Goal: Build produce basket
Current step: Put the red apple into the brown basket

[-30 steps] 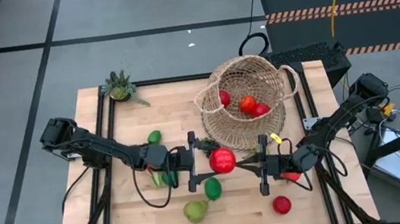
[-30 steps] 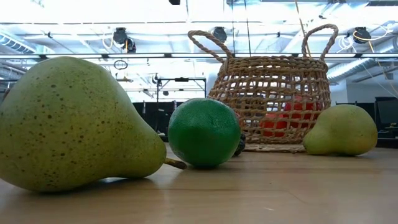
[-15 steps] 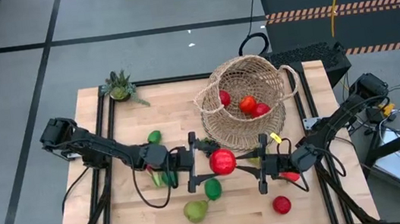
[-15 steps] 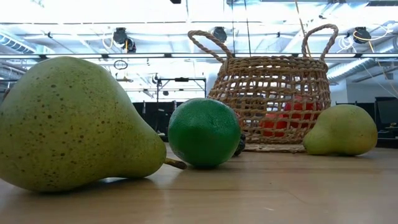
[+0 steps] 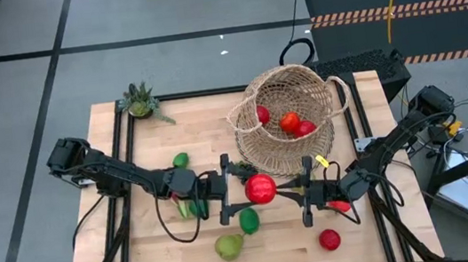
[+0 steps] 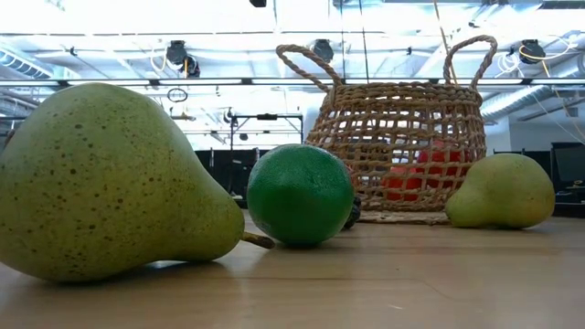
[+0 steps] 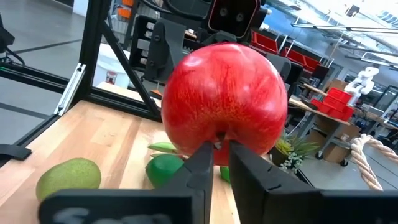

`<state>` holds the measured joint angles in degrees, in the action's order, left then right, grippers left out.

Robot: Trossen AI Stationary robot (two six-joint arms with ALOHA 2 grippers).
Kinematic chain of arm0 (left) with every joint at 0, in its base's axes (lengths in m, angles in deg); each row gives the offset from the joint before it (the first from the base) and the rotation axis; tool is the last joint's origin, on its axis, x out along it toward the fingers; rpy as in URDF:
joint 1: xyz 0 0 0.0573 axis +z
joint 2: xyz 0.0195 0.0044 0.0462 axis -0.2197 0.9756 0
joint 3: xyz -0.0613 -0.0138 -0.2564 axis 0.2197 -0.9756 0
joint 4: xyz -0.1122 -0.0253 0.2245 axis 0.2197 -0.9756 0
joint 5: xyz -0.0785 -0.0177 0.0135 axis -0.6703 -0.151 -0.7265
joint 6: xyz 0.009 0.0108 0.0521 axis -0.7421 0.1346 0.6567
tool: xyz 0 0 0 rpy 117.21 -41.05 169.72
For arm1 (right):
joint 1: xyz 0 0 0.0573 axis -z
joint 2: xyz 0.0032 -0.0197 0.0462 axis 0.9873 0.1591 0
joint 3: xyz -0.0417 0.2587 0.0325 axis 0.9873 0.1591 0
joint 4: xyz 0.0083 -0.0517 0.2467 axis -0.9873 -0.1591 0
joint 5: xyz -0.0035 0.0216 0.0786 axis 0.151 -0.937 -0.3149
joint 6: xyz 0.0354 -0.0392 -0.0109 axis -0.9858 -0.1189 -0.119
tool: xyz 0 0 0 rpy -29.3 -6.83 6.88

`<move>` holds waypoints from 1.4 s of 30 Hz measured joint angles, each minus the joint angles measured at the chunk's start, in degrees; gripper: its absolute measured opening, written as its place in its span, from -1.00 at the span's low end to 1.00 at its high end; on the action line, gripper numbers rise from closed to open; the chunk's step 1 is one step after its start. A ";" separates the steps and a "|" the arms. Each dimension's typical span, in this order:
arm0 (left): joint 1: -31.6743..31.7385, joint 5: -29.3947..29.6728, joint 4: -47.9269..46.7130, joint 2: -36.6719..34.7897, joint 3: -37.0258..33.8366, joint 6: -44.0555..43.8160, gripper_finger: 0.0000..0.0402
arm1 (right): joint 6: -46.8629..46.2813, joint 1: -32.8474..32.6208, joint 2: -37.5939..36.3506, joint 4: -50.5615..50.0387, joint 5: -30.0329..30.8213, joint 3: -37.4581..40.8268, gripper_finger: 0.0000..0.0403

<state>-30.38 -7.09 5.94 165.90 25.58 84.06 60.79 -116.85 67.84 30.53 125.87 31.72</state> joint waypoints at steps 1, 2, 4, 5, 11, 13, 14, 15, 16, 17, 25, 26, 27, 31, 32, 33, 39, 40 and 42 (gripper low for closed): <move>-0.02 0.00 0.00 0.00 0.00 -0.02 0.74 | 0.04 0.00 0.00 -0.01 -0.67 0.00 -0.81; -0.02 -0.05 -0.01 0.00 0.00 -0.02 0.74 | 0.05 0.00 0.00 0.00 -1.42 0.00 -0.82; -0.02 -0.07 -0.02 0.00 0.00 -0.02 0.74 | 0.05 0.00 0.00 0.26 -1.74 0.00 -0.81; -0.02 -0.07 -0.02 0.00 0.00 -0.02 0.74 | 0.05 0.00 0.00 0.42 -2.00 0.00 -0.80; -0.02 -0.11 -0.02 0.00 0.00 -0.03 0.74 | -0.20 0.02 0.00 1.02 -2.63 0.00 -0.76; -0.02 -0.11 -0.02 0.00 0.00 -0.20 0.74 | -0.24 0.02 0.00 1.02 -2.64 0.00 -0.77; -0.02 -0.11 -0.02 0.00 0.00 -0.24 0.74 | -0.26 0.04 0.00 1.02 -2.64 0.00 -0.78; -0.02 -0.11 -0.02 0.00 0.00 -0.24 0.74 | -0.28 0.07 0.00 1.02 -2.64 0.00 -0.80; -0.02 -0.11 -0.02 0.00 0.00 -0.24 0.74 | -0.28 0.15 0.00 1.02 -2.64 0.00 -0.82; -0.04 -0.11 -0.04 0.00 0.00 -0.24 0.74 | -0.30 0.21 0.00 1.01 -2.64 0.00 -0.85; -0.36 0.37 -0.44 -0.02 0.00 -0.79 0.76 | -1.34 0.33 0.00 0.85 -2.60 0.00 -0.96; -0.52 1.31 -0.40 -0.02 0.00 -0.68 0.79 | -1.38 0.33 0.00 0.87 -2.60 0.00 -0.97; -0.76 2.20 -0.20 -0.03 0.00 -0.40 0.82 | -1.38 0.33 0.00 0.87 -2.60 0.00 -0.98; -1.25 3.58 0.98 -0.04 0.00 -0.22 0.96 | -1.40 0.37 0.00 0.87 -2.63 0.00 -0.98; -1.25 3.58 1.04 -0.06 0.07 -0.15 0.95 | -1.40 0.36 0.00 0.87 -2.66 0.00 -0.99; -1.25 3.58 0.99 -0.25 0.23 -0.07 0.94 | -1.40 0.35 0.00 0.89 -2.66 0.00 -0.99; -1.36 4.95 -3.01 -5.67 0.59 -1.23 0.93 | -1.36 0.39 -0.85 1.02 -2.66 0.00 -0.99; -1.41 5.96 -5.14 -6.76 0.59 -1.80 0.93 | -1.36 0.39 -1.26 0.89 -2.69 0.00 -1.00; -1.67 9.33 -9.86 -9.12 0.57 -3.42 0.92 | -1.46 0.39 -2.13 0.87 -2.69 0.00 -1.00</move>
<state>-32.05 2.24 -3.92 156.78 26.15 80.64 59.34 -116.46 65.71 31.40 123.18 31.72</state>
